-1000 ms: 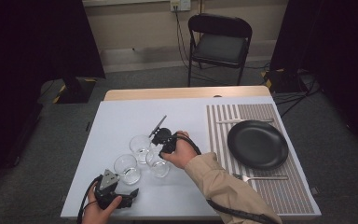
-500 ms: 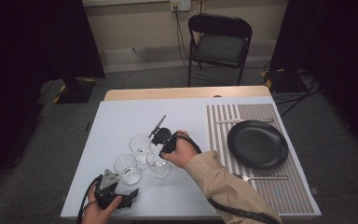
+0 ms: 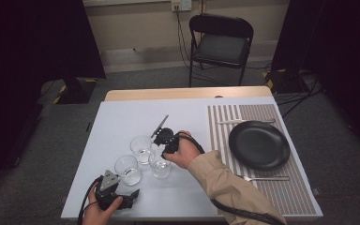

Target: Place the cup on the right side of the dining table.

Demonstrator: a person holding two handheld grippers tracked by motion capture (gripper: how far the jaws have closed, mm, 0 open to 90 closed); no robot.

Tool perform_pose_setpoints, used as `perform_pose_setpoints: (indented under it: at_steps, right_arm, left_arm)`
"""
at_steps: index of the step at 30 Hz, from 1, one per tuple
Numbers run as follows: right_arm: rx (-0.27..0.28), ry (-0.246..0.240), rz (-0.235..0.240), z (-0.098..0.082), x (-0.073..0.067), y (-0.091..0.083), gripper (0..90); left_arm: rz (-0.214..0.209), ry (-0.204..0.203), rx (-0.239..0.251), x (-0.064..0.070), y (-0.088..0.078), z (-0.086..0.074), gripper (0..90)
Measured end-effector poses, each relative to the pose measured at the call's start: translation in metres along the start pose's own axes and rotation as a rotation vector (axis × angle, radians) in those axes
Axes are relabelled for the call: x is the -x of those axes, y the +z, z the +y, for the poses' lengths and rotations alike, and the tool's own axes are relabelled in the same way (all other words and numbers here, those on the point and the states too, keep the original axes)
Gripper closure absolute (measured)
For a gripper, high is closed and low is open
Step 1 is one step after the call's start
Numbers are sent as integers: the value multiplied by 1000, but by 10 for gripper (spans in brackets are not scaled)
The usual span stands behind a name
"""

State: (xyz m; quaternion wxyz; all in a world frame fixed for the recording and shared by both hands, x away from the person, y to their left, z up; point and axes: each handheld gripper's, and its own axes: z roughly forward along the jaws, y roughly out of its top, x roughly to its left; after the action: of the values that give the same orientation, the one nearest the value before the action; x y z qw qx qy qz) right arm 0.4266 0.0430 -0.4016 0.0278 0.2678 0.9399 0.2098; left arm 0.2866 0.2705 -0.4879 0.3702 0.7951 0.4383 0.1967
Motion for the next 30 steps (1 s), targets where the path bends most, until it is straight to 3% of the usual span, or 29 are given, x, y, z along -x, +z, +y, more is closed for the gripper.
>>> perform_pose_setpoints:
  at_steps: [30]
  right_arm:
    - [-24,5,-10,-4,10,-18,853]
  left_arm:
    - [0,1,-1,0,0,0,1]
